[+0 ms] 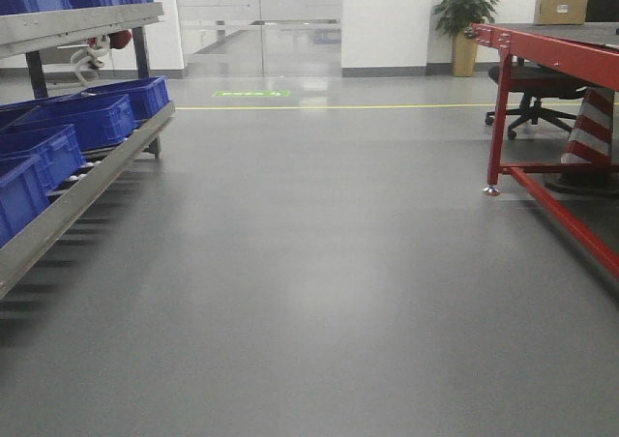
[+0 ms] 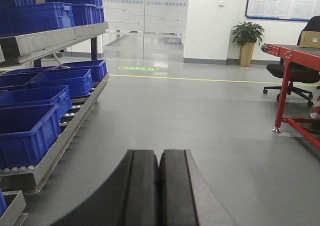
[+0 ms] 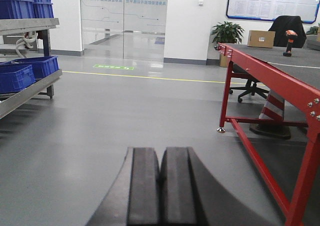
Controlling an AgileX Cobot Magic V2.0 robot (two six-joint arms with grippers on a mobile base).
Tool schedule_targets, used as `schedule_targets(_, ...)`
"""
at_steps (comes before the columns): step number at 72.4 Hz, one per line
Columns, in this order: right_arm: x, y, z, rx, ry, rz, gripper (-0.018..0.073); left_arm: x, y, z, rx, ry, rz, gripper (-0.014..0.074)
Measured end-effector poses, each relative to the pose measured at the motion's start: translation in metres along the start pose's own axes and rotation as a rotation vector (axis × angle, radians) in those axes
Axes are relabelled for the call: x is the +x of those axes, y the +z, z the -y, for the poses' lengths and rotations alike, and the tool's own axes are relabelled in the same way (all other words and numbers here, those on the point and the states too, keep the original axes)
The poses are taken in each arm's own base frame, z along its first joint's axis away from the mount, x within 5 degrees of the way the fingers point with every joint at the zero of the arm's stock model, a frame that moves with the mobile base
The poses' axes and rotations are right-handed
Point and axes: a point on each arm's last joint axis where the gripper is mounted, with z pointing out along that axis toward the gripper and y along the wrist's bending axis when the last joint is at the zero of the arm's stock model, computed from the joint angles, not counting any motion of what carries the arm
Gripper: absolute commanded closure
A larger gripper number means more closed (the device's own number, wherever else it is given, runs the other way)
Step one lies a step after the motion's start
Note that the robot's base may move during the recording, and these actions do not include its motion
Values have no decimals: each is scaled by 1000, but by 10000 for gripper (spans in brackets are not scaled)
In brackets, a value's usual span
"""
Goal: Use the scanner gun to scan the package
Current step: 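Drive the base forward and turn toward the red-framed table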
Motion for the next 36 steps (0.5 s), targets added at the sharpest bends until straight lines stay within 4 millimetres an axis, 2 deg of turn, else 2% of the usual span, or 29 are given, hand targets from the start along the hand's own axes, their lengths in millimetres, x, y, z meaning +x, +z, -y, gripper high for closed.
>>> schedule_targets(36, 0, 0, 0, 0, 0, 0, 725, 0, 0, 0, 0, 0, 0, 708)
